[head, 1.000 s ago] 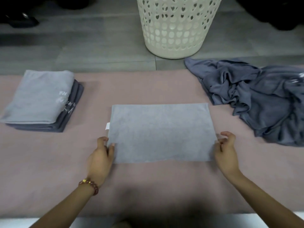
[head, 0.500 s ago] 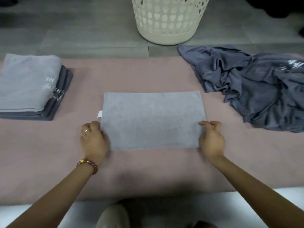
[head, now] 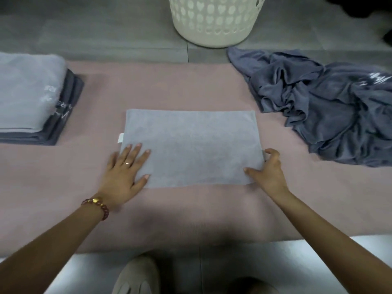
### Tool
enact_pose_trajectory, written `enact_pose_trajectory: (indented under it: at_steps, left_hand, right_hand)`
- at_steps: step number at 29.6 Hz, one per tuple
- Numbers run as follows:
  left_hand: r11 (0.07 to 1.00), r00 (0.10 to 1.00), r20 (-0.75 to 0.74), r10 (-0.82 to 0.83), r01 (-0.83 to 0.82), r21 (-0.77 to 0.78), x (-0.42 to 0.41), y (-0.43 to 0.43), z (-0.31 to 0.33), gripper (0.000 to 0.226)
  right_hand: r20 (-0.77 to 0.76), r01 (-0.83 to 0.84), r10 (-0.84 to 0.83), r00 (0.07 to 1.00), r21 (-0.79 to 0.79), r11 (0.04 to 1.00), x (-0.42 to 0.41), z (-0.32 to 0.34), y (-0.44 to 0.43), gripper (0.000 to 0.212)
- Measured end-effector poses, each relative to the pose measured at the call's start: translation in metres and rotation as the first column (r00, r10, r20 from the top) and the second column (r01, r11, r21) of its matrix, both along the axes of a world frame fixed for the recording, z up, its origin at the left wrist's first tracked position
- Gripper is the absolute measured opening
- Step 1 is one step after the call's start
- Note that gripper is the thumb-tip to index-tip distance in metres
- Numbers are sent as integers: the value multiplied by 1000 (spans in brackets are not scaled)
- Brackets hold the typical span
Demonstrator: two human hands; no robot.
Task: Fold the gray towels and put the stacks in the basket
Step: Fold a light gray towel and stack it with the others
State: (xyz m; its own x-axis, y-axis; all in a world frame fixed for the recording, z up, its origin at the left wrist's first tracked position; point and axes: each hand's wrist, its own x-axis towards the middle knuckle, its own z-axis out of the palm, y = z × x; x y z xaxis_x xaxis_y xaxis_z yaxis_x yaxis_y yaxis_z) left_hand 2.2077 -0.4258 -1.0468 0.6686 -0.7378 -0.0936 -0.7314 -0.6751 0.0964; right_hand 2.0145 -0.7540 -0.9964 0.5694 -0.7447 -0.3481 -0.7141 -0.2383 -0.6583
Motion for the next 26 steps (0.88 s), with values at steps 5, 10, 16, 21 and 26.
enact_pose_trajectory:
  at_steps: [5, 10, 16, 21, 26]
  left_hand:
    - [979, 965, -174, 197, -203, -12, 0, 19, 4, 84]
    - [852, 925, -312, 215, -333, -403, 13, 3, 41, 71]
    - [350, 195, -971, -139, -907, -232, 40, -30, 75, 42]
    - [412, 49, -985, -167, -904, -115, 30, -35, 69, 49]
    - [490, 577, -807, 125, -743, -456, 37, -36, 42, 45]
  right_hand:
    - [306, 171, -199, 931, 115, 978, 11, 17, 14, 56]
    - [440, -143, 178, 880, -110, 984, 70, 76, 51, 50]
    - [309, -665, 730, 609, -303, 683, 128, 100, 149, 62]
    - [-136, -878, 935, 328, -409, 249, 118, 36, 177, 81]
    - [-369, -877, 833, 413, -408, 254, 99, -32, 119, 87]
